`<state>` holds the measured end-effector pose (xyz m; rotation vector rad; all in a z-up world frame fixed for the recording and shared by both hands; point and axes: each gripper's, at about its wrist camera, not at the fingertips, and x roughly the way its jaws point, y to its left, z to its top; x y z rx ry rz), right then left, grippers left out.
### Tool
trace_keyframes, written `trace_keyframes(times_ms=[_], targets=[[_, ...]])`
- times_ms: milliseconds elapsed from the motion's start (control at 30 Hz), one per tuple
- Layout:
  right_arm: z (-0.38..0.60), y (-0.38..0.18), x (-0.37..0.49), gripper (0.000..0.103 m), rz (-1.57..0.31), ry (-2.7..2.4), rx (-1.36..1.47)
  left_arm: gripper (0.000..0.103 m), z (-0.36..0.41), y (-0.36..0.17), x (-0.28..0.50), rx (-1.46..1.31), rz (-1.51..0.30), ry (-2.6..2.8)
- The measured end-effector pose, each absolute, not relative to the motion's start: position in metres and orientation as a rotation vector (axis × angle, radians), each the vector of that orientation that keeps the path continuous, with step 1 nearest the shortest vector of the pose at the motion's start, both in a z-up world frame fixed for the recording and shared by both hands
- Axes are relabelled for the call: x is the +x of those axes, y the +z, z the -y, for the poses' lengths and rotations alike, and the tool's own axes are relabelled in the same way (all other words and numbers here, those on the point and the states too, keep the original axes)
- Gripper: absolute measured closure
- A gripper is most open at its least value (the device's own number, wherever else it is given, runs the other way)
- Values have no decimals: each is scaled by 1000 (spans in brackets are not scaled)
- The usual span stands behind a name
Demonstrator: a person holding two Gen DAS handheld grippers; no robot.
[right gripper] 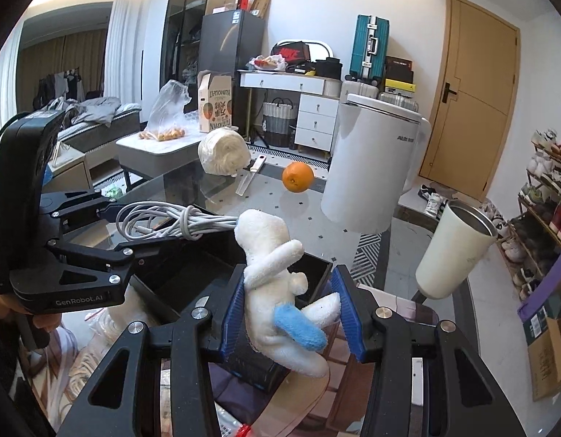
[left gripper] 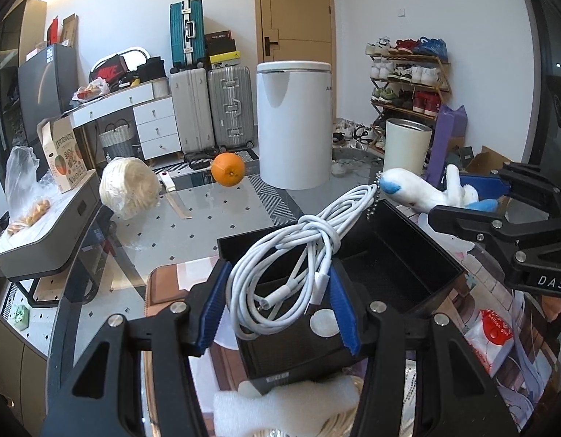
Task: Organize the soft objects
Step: 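Lower the plush toy into the black box and open the right gripper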
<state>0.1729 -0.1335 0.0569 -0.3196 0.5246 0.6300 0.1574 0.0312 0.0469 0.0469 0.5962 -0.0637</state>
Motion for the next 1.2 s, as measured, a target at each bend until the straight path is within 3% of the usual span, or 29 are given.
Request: trace_keyframes(times_ms=[900, 1200], targets=[[78, 26, 209, 56, -601, 789, -515, 52, -24, 31, 173, 101, -684, -109], [68, 12, 218, 55, -622, 807, -537, 48, -22, 33, 169, 87, -685, -106]])
